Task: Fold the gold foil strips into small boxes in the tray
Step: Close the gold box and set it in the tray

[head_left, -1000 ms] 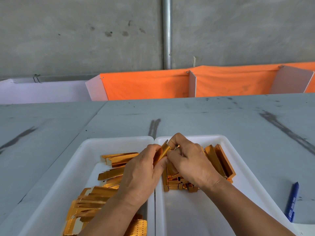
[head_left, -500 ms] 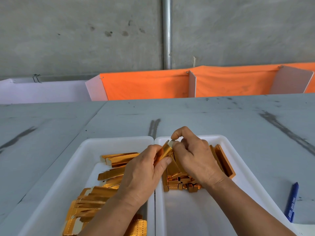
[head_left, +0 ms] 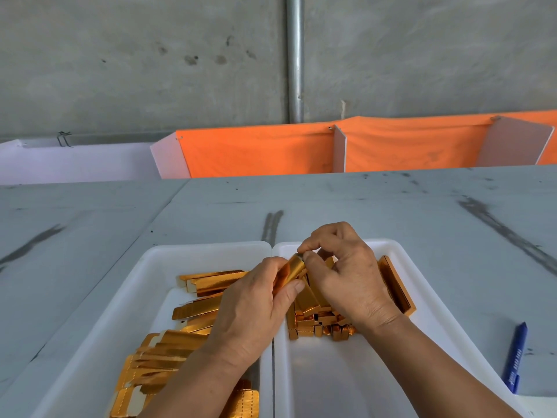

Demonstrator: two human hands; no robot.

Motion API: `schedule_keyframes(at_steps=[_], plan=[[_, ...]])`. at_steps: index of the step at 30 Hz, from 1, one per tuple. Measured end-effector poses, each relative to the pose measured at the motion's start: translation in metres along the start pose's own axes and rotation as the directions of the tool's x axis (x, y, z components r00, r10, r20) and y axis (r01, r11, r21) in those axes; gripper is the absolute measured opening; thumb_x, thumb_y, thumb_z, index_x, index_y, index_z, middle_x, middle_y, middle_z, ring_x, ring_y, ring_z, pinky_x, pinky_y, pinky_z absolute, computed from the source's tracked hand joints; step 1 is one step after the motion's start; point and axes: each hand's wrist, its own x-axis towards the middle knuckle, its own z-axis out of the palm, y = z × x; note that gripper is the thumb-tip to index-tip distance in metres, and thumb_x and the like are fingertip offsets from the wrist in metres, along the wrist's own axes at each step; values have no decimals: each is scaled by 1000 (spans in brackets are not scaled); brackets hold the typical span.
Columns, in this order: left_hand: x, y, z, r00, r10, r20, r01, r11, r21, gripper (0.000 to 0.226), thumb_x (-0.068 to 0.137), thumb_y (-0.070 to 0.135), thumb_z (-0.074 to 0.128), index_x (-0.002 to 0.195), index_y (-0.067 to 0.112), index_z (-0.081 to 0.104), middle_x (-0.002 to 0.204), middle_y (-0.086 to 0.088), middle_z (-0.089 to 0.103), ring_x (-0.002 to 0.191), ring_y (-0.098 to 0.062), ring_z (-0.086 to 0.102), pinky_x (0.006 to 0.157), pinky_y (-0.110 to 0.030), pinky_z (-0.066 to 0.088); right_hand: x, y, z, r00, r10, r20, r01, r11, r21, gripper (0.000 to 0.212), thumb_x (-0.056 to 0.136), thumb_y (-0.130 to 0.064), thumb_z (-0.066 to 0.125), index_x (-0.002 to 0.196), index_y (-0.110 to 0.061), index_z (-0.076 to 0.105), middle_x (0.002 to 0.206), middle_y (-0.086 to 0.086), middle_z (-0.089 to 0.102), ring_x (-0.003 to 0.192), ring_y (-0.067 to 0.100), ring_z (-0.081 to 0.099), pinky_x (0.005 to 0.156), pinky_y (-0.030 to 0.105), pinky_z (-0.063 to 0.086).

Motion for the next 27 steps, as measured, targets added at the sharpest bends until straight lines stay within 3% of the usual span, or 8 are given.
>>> schedule_keyframes(at_steps=[5,9,12,14,19,24,27], plan=[[0,0,0,1000,-1,-1,1,1000,15,55,81,64,33,116,27,51,73,22,43,65,3,49,59,-6,39,1,0,0,1000,3,12,-3,1000,-26,14,90,-13,65,88,-23,75,104,-21,50,99,-11,50,72,0,40],[-1,-1,0,1000,-13,-16,14,999,33,54,82,64,34,118,27,52,76,20,47,66,1,51,57,-6,38,0,-1,0,996,71,49,-73,996,57,21,91,-14,63,84,-28,76,102,-20,58,100,-13,51,72,1,40],[0,-1,-1,1000,-16,-26,17,999,39,54,82,63,34,117,27,52,79,19,49,66,1,50,57,-6,37,1,-1,2,970,210,122,-234,944,231,21,93,-19,64,82,-29,79,98,-16,65,86,3,63,72,17,49],[0,-1,-1,999,-22,-31,23,999,49,55,81,64,33,117,27,52,79,19,49,66,1,50,56,-6,36,2,-2,2,941,292,173,-336,872,355,22,94,-20,64,81,-29,80,95,-14,68,72,13,65,62,27,53],[0,-2,-1,995,-61,-75,64,997,39,57,80,66,30,114,27,51,73,19,47,64,1,50,61,-6,40,-3,-7,5,936,268,229,-341,850,401,23,95,-20,63,86,-33,80,91,-12,70,51,6,58,49,22,48],[1,-2,-1,994,-64,-88,68,997,47,65,76,72,22,113,27,51,74,13,53,65,-2,54,52,-11,38,-4,-6,9,937,263,230,-332,875,352,18,95,-23,64,98,-36,76,82,-11,69,53,1,57,54,19,47],[2,-1,-1,994,-62,-90,66,997,47,65,77,71,22,115,27,51,75,15,52,66,-2,54,52,-10,38,-4,-7,10,946,258,196,-311,891,330,21,94,-24,65,94,-44,72,83,-12,70,60,-7,59,59,13,45]])
